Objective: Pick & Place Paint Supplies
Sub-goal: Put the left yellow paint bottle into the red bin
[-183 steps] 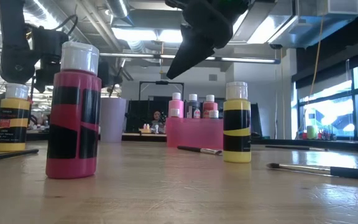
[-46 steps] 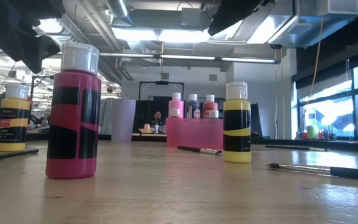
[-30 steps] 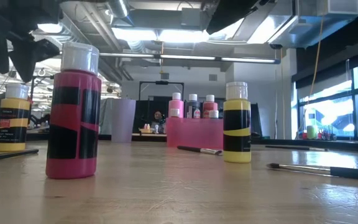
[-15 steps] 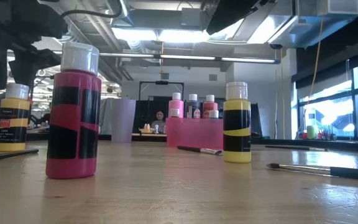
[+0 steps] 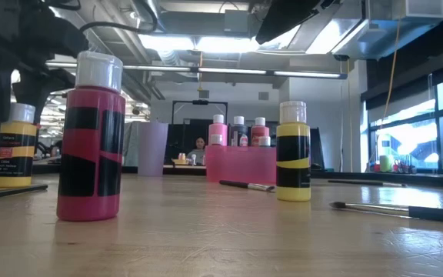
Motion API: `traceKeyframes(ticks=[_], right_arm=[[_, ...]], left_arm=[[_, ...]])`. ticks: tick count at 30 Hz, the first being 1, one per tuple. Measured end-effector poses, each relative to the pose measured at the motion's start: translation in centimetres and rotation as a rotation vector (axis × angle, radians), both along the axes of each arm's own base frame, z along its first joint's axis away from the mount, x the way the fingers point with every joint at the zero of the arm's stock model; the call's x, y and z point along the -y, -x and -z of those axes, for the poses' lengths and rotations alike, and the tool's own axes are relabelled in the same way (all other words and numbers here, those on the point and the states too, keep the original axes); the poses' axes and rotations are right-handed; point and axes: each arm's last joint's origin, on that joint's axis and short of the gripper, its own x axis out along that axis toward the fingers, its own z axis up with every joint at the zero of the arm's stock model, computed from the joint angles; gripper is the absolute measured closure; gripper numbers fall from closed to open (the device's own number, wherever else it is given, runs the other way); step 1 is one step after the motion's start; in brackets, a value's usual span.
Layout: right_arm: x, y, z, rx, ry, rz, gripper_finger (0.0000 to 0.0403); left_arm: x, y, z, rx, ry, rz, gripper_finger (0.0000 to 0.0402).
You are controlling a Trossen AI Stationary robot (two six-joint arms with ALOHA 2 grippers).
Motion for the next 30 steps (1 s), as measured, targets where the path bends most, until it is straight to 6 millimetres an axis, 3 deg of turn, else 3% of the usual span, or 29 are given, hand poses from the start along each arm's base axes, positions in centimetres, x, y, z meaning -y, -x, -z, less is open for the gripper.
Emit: traceKeyframes(ticks=[9, 17, 30], right_arm=[[-0.02, -0.03, 0.0, 0.002, -0.003, -0.001, 0.0231], [-0.03, -0.05, -0.01, 0.005, -0.004, -0.001, 0.0231], [-0.03, -0.05, -0.01, 0.006, -0.004, 0.0, 0.0231]], left_arm=[[0.11, -0.38, 0.62, -0.038, -0.012, -0.001, 0.022], [0.15, -0.51, 0.81, -0.049, -0.021, 0.021, 0.0252], [0.14, -0.65, 0.55, -0.045, -0.019, -0.011, 0.0254]])
